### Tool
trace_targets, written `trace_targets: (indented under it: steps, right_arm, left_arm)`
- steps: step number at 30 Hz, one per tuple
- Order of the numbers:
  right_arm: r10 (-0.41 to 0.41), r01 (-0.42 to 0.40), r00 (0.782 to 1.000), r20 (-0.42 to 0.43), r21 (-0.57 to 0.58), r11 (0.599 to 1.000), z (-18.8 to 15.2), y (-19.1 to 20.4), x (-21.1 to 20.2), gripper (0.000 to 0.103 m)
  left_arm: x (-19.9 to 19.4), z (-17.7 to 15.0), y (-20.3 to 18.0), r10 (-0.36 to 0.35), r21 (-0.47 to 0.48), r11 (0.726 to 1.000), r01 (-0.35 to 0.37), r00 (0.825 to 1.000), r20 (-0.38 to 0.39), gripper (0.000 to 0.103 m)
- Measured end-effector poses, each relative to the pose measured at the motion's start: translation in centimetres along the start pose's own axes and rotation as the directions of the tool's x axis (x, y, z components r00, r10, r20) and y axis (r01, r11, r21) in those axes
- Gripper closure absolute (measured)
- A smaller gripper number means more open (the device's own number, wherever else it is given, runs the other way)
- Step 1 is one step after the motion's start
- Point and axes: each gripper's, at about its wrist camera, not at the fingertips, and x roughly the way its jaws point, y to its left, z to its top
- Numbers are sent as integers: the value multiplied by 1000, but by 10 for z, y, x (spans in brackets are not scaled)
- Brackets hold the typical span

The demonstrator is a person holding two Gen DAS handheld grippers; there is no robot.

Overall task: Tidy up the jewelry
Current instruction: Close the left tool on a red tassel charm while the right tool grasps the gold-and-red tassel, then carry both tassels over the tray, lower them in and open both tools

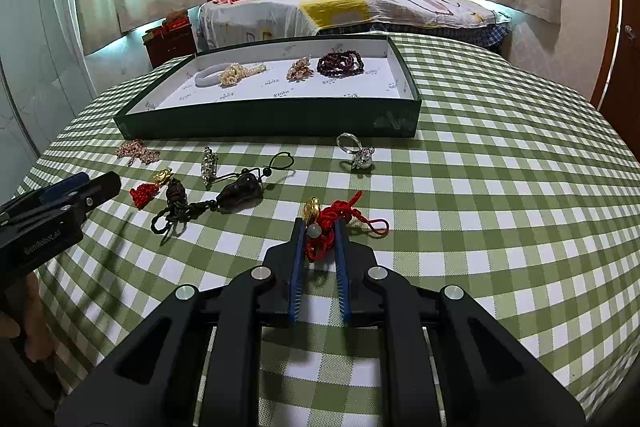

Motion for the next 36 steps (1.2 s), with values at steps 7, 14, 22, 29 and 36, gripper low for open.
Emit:
trace_targets:
  steps: [7,14,22,29,36]
  right_arm:
    - [13,-13,1000,-2,16,1000,0,-3,2,88]
    - [19,-19,1000,-2,25,1000,-1,-5,3,88]
    - [18,-18,1000,-3,25,1000,-1,-4,3,88]
    - [16,-16,1000,7,23,1000,0,-5,1,88]
    - [12,-12,1000,27,21,1000,1,-5,-2,88]
  left_arm:
    - [11,6,-14,-40,44,998,42,998,-37,55]
    - [22,2,-19,-62,55,996,67,994,-91,68]
    - [21,0,-19,-79,64,994,84,994,-79,89]
    - [16,0,-20,-86,66,994,90,995,-55,92]
    - [8,3,-17,-82,58,995,83,996,-22,92]
